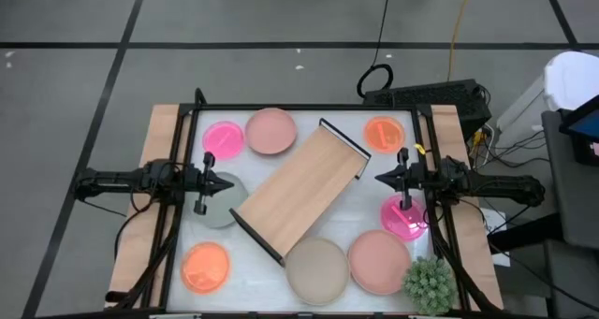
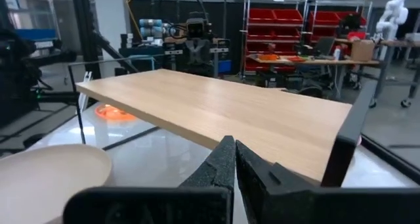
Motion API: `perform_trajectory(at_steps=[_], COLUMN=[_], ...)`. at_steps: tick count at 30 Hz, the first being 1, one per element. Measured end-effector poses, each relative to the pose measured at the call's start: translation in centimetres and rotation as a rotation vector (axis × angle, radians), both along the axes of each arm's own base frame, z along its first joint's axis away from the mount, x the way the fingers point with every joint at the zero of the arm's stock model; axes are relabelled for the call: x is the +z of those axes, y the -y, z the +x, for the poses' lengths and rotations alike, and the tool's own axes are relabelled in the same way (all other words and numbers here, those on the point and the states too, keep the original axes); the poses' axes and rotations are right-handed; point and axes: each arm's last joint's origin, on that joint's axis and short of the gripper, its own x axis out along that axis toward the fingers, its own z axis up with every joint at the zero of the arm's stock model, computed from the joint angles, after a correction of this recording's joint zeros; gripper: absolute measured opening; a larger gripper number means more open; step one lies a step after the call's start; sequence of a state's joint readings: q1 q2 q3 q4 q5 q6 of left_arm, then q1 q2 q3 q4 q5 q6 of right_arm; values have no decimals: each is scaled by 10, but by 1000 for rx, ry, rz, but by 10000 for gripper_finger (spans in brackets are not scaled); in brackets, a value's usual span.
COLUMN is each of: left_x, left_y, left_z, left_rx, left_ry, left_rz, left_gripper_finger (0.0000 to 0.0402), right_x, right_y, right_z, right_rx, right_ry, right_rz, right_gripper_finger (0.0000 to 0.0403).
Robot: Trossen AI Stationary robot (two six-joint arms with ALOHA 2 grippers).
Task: Place and stack plates onto a shelf
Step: Put the bottom big light pink plate on the shelf
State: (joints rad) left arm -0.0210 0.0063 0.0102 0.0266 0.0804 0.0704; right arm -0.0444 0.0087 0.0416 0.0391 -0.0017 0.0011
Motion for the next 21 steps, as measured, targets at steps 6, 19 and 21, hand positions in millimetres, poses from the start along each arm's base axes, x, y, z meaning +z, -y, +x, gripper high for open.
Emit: perform_trajectory(at_steps=[6, 19, 21], left_x=[0, 0, 0], left_y=[0, 0, 0], left_z=[0, 0, 0], left_rx=[0, 0, 0], left_ry=[0, 1, 0], left_rz=[0, 0, 0], left_gripper_finger=[3, 3, 3], right_x=[10, 96, 112], right_y=[2, 2, 2], right_z=[1, 3, 4], right_rx=[-52, -53, -53], right_ry=[-21, -45, -56], right_rz=[-9, -10, -4], right_gripper_finger=[0, 0, 0])
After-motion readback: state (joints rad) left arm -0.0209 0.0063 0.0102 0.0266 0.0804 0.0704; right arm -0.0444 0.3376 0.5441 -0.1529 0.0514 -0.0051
